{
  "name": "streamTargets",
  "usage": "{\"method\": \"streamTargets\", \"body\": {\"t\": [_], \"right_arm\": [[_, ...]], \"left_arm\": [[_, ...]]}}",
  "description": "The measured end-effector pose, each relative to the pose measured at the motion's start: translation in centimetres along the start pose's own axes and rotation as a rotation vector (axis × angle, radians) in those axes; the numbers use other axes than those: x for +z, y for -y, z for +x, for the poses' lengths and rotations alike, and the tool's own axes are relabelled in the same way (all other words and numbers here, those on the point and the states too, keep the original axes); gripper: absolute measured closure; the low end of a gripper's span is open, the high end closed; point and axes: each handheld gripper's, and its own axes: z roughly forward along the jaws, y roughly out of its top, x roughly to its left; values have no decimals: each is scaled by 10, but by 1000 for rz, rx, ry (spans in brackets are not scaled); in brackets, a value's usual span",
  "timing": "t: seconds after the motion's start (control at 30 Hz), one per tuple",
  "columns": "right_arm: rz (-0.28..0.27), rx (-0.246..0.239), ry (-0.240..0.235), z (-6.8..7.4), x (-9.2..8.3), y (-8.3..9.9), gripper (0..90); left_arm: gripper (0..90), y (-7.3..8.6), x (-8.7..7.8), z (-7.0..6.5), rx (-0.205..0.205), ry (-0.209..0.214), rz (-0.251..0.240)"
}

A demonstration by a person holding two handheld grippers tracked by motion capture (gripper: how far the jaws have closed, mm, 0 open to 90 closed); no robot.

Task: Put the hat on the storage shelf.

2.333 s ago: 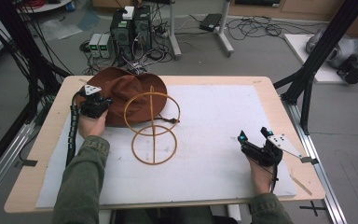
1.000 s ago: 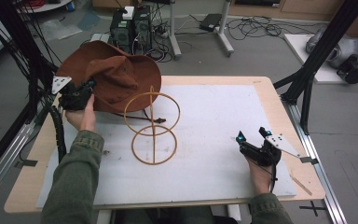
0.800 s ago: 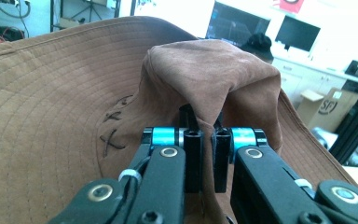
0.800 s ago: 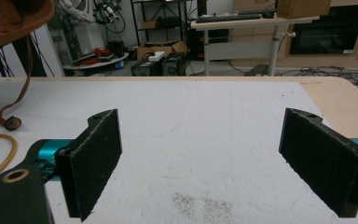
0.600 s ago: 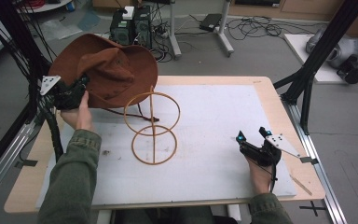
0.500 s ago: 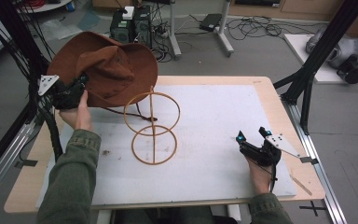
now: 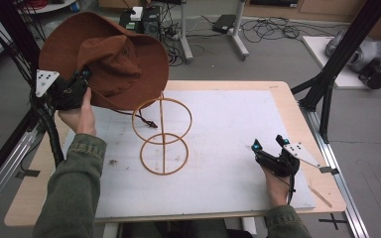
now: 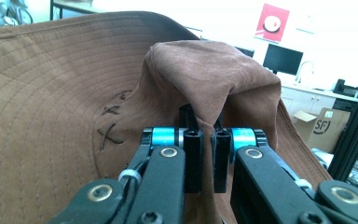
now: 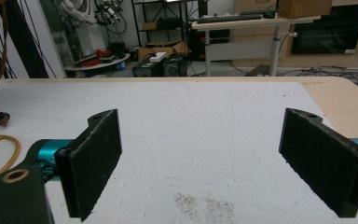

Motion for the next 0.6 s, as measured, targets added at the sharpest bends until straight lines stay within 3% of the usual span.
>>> {"method": "streamTargets", "body": {"t": [0.37, 0.6], "right_arm": [[-1, 3, 0, -1, 0, 0, 122], [-4, 4, 2, -2, 0, 0, 122]], "left_arm": [[874, -10, -2, -4, 22, -27, -49], [873, -20, -5, -4, 5, -23, -80]]}}
